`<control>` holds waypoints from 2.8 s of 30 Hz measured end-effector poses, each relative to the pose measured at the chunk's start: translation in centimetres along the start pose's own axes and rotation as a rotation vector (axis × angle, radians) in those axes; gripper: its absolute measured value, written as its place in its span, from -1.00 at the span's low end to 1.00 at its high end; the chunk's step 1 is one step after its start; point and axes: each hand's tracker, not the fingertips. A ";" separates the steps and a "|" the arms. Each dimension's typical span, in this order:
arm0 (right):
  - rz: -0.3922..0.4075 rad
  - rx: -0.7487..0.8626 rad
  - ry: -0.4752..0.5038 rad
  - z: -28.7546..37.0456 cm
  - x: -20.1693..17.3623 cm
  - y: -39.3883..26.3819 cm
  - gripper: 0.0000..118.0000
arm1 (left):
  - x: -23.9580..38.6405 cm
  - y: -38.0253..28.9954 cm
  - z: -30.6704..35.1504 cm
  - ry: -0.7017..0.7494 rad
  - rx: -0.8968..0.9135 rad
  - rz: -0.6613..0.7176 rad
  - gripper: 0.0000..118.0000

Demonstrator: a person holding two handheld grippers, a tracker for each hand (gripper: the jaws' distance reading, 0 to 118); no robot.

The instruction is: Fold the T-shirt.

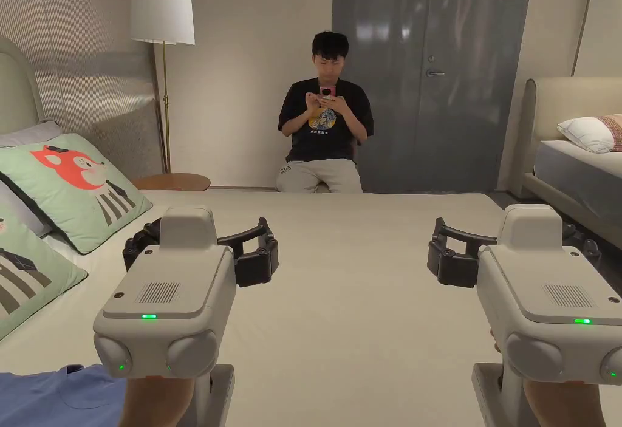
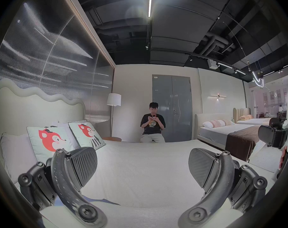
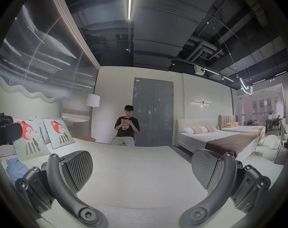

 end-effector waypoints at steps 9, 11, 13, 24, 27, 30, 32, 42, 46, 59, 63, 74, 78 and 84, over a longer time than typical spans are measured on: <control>0.003 0.000 0.007 0.0 -0.2 -0.1 1.00 | 0.0 -0.1 0.1 -0.001 -0.002 0.001 0.88; 0.002 -0.001 0.008 -0.1 -0.2 -0.1 1.00 | 0.0 0.0 0.2 -0.001 0.002 0.001 0.88; 0.004 0.000 0.007 -0.1 -0.2 -0.1 1.00 | 0.1 0.1 0.3 0.000 0.001 0.000 0.88; 0.000 -0.002 0.010 -0.3 -0.2 -0.5 1.00 | 0.2 0.3 0.7 0.006 0.003 0.004 0.88; 0.001 0.001 0.010 -0.3 -0.2 -0.5 1.00 | 0.2 0.3 0.7 0.006 0.005 0.002 0.88; -0.002 0.003 0.008 -0.4 -0.1 -0.5 1.00 | 0.2 0.3 0.7 0.008 0.003 0.001 0.88; -0.003 0.003 0.008 -0.4 -0.1 -0.5 1.00 | 0.2 0.3 0.7 0.007 0.003 0.002 0.88; 0.004 0.009 -0.004 0.3 0.0 -0.3 1.00 | 0.2 0.4 1.0 0.008 0.006 -0.001 0.88; -0.004 0.008 -0.005 0.3 0.1 -0.3 1.00 | 0.2 0.4 1.0 0.009 0.007 -0.001 0.88; 0.012 0.032 -0.018 1.0 0.2 -0.1 1.00 | 0.5 0.3 0.9 -0.006 0.008 -0.006 0.87; 0.005 0.019 -0.012 0.9 0.3 -0.3 1.00 | 0.5 0.0 0.8 -0.010 0.003 -0.006 0.83; 0.006 0.001 -0.008 0.8 1.0 -0.4 -0.99 | 1.0 0.4 1.0 -0.034 -0.004 0.002 -1.00; 0.035 0.010 -0.004 0.6 0.2 -0.5 -0.99 | 0.4 0.4 1.2 0.001 0.001 -0.006 -1.00; 0.009 0.010 0.111 -0.4 -4.4 -0.3 -0.99 | -4.6 1.3 2.6 0.123 0.002 -0.007 -1.00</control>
